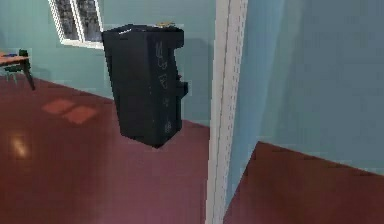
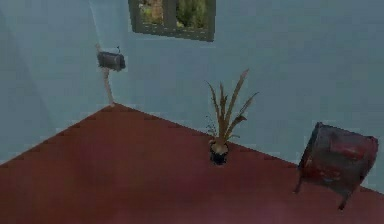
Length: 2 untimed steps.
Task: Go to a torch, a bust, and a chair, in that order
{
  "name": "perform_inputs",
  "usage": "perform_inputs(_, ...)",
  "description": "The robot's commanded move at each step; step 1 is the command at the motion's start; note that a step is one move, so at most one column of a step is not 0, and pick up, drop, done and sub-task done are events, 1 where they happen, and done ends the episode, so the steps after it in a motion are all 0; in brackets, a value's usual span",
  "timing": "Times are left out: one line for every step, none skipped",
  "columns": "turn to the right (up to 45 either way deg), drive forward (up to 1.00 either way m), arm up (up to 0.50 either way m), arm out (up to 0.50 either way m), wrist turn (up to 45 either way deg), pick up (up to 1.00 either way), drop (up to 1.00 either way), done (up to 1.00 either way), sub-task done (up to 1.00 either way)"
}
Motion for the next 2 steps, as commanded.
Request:
perform_inputs(-12.0,0.00,0.00,0.00,0.0,0.00,0.00,0.00,0.00)
perform_inputs(0.0,0.45,0.00,0.00,0.0,0.00,0.00,0.00,0.00)
